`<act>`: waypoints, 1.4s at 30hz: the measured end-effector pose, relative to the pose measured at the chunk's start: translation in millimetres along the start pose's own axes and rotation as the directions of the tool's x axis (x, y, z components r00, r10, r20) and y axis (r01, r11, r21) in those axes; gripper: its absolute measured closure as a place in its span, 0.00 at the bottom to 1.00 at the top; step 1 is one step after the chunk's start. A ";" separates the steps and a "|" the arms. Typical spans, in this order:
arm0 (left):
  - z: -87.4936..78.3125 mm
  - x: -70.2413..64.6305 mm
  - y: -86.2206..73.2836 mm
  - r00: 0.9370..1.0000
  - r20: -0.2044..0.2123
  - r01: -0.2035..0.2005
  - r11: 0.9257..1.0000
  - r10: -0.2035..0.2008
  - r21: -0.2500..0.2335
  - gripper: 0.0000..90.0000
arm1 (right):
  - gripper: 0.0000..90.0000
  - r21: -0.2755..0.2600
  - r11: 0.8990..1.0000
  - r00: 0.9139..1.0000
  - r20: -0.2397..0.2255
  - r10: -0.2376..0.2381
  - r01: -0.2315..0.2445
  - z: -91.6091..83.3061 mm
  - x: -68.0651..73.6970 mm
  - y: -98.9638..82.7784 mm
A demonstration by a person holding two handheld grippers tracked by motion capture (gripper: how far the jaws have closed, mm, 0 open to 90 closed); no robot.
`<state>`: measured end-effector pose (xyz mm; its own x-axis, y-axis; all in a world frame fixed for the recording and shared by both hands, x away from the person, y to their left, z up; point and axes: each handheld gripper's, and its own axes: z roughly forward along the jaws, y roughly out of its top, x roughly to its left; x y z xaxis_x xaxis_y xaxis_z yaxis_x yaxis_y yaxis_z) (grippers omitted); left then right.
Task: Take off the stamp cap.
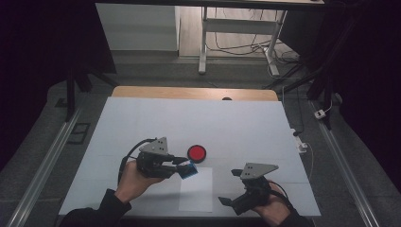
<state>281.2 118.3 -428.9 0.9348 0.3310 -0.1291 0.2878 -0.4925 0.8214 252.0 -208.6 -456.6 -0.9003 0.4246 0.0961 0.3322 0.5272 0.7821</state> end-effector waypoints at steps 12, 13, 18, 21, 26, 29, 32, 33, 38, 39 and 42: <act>-0.7 0.5 2.2 1.000 0.021 -0.020 1.000 0.020 -0.002 0.78 | 0.00 0.019 0.999 0.999 -0.004 -0.037 0.037 25.6 1.7 12.0; -0.7 0.6 2.3 1.000 0.022 -0.021 1.000 0.021 -0.002 0.78 | 0.00 0.014 0.999 0.999 -0.006 -0.042 0.043 29.1 2.3 14.6; -1.0 0.1 2.9 0.999 0.026 -0.027 1.000 0.027 -0.007 0.78 | 0.00 0.015 0.999 0.999 -0.006 -0.048 0.048 34.7 2.9 19.7; -0.9 -0.4 3.3 0.999 0.028 -0.034 0.999 0.034 -0.007 0.78 | 0.00 0.014 0.998 0.999 -0.009 -0.053 0.053 39.5 2.3 22.9; -0.3 -0.9 3.7 0.999 0.033 -0.039 0.999 0.039 -0.008 0.78 | 0.00 0.023 0.998 0.998 -0.020 -0.063 0.063 48.7 0.9 27.9; -0.1 -0.9 4.0 0.998 0.037 -0.041 0.999 0.041 -0.009 0.78 | 0.00 0.022 0.998 0.998 -0.030 -0.059 0.059 51.0 0.9 29.5; -0.2 -0.8 4.1 0.998 0.042 -0.045 0.999 0.045 -0.012 0.78 | 0.00 0.012 0.998 0.997 -0.046 -0.060 0.061 55.3 0.5 32.2; -0.2 -0.7 4.2 0.998 0.044 -0.047 0.999 0.048 -0.013 0.78 | 0.00 0.013 0.998 0.997 -0.052 -0.060 0.061 56.6 0.6 33.4; 0.0 -1.3 5.2 0.997 0.051 -0.066 0.998 0.066 -0.015 0.78 | 0.00 0.018 0.997 0.995 -0.065 -0.071 0.072 63.5 -0.5 39.8; 0.2 -1.6 5.3 0.996 0.053 -0.068 0.998 0.069 -0.015 0.78 | 0.00 0.021 0.997 0.995 -0.077 -0.068 0.070 64.7 -1.0 41.0; 0.6 -1.7 5.6 0.995 0.059 -0.074 0.997 0.075 -0.016 0.78 | 0.00 0.021 0.997 0.993 -0.096 -0.070 0.073 68.3 -1.8 43.7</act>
<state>281.3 114.5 -424.4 0.9643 0.2450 -0.1001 0.2146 -0.5024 0.8376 287.3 -136.1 -464.6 -0.9442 0.3138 0.0996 0.2717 0.5719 0.7740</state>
